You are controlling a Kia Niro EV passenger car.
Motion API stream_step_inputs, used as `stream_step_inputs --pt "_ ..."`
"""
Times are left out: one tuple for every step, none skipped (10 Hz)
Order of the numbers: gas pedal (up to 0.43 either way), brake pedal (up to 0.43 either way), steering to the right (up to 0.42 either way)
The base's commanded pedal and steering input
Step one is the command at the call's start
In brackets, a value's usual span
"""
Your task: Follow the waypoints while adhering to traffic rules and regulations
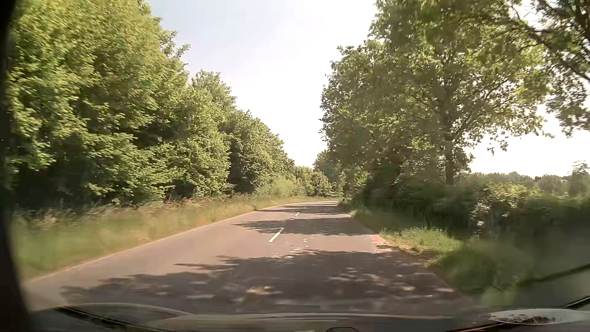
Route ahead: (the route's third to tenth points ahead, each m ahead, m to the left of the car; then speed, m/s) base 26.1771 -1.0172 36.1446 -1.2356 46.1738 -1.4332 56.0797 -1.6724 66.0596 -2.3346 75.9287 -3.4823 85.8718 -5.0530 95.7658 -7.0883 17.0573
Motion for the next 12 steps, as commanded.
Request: stream_step_inputs --pt "0.169 0.0 0.003" --pt "0.157 0.0 0.003" --pt "0.157 0.0 0.003" --pt "0.15 0.0 0.003" --pt "0.15 0.0 0.002" --pt "0.15 0.0 0.002" --pt "0.138 0.0 0.002" --pt "0.138 0.0 0.002" --pt "0.138 0.0 0.002" --pt "0.138 0.0 0.002" --pt "0.138 0.0 0.002" --pt "0.138 0.0 0.002"
